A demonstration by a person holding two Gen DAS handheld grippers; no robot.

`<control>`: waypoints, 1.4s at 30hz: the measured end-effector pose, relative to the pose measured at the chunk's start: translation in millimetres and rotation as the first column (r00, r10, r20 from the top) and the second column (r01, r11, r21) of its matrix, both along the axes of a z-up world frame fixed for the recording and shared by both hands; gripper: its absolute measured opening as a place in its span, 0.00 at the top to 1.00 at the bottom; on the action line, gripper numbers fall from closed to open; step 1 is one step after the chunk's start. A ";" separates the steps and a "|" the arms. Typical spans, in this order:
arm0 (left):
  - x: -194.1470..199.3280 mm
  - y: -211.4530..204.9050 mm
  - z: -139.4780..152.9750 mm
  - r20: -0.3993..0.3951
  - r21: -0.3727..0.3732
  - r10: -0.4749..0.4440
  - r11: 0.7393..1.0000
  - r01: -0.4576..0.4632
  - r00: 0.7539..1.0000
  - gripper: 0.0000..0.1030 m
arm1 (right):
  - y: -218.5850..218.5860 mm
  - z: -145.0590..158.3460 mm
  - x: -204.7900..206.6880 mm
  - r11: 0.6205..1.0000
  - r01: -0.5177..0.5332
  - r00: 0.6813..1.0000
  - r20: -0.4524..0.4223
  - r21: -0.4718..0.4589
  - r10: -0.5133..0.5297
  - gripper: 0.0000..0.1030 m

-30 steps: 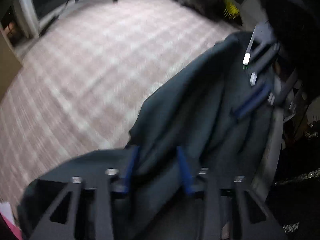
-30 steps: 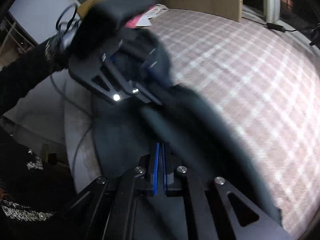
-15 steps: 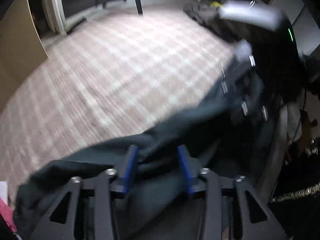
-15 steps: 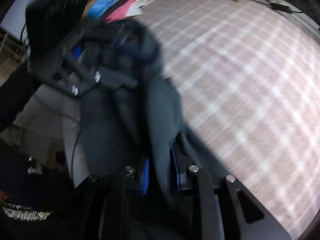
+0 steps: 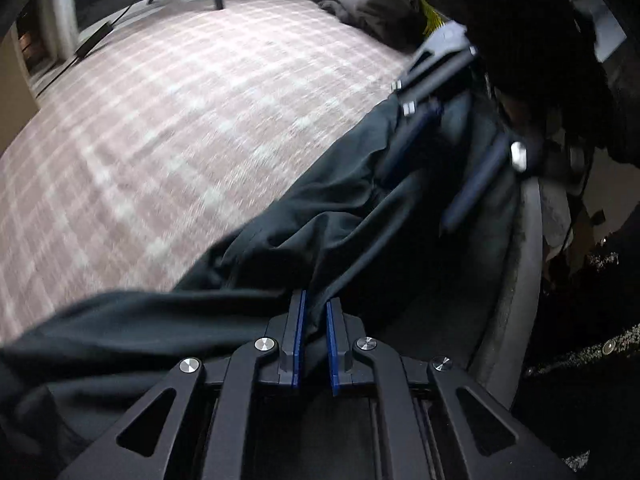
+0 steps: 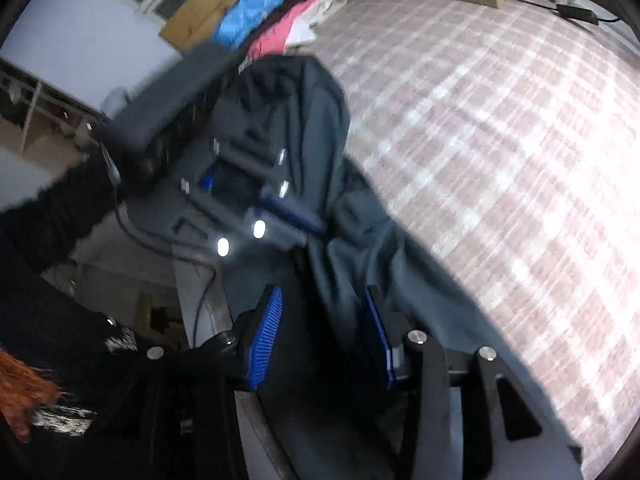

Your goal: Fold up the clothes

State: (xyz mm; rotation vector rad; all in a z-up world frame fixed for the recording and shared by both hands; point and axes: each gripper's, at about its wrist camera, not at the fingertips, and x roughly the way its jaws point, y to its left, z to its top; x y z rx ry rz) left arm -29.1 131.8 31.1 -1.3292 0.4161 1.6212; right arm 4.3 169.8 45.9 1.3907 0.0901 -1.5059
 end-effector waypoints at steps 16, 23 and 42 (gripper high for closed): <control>-3.8 -29.4 5.2 -0.008 0.045 0.082 0.996 -0.081 0.997 0.90 | -63.3 -32.9 -15.4 0.935 -0.183 0.913 -0.299 0.305 0.276 0.61; -12.8 -38.3 1.6 0.008 0.043 0.088 0.995 -0.089 0.996 0.91 | -49.3 -34.9 -46.3 0.897 -0.206 0.876 -0.335 0.391 0.347 0.61; -5.1 -109.6 1.7 0.019 0.002 0.226 0.974 -0.226 0.974 0.88 | -87.7 -34.6 -74.7 0.901 -0.343 0.838 -0.347 0.266 0.421 0.76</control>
